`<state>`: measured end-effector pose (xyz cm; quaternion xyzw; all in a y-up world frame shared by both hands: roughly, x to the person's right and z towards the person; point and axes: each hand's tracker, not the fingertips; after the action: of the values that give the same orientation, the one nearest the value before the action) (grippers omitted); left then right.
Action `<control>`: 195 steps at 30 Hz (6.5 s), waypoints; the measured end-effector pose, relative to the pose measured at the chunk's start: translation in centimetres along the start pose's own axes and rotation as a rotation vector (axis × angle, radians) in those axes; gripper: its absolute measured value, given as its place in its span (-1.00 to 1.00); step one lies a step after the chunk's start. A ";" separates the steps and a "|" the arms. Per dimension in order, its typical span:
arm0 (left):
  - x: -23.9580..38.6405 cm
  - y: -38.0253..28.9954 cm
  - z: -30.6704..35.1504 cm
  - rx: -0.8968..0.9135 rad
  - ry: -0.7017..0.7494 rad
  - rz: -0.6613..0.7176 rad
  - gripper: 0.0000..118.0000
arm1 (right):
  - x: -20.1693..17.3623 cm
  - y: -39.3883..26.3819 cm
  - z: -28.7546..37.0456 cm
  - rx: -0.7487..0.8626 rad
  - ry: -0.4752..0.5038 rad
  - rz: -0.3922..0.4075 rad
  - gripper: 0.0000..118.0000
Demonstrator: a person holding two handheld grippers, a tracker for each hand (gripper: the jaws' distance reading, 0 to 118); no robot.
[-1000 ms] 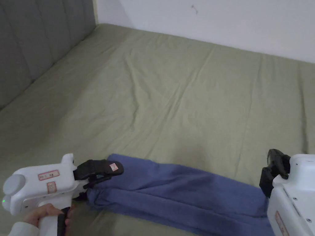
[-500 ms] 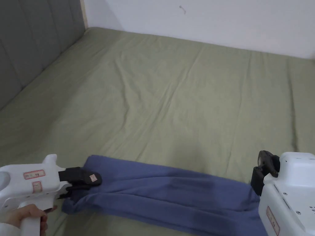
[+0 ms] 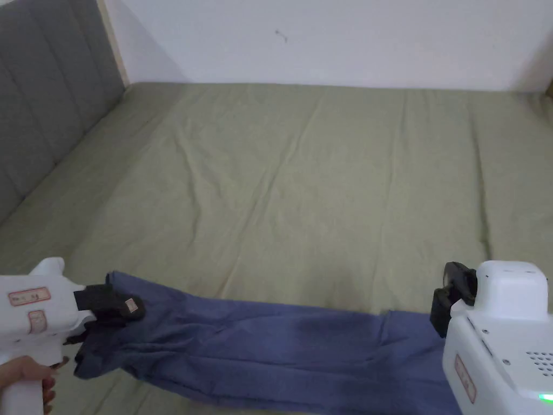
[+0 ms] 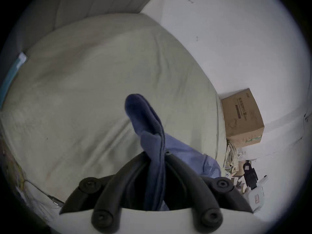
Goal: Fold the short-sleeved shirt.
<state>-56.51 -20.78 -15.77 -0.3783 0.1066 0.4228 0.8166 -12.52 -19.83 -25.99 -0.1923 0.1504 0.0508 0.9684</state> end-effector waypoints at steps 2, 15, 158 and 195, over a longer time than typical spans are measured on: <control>4.1 -0.9 0.3 0.017 -0.009 -0.066 -0.91 | 1.0 0.1 0.2 0.005 -0.004 -0.027 -1.00; 18.4 -11.3 -14.9 -0.300 -0.114 -0.368 0.20 | 8.1 -1.0 1.1 -0.033 -0.098 -0.151 -1.00; 16.5 -13.1 -15.3 -0.346 0.008 -0.399 -0.94 | 14.8 -6.0 0.3 -0.252 -0.181 -0.338 -1.00; 24.6 -28.2 -21.7 -0.651 -0.150 -0.653 -0.95 | 15.9 -6.5 1.0 -0.305 -0.187 -0.352 -1.00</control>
<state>-16.39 -31.19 -28.07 -0.5970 -0.2157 0.1811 0.7511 3.85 -24.78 -27.73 -0.3540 0.0147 -0.0789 0.9318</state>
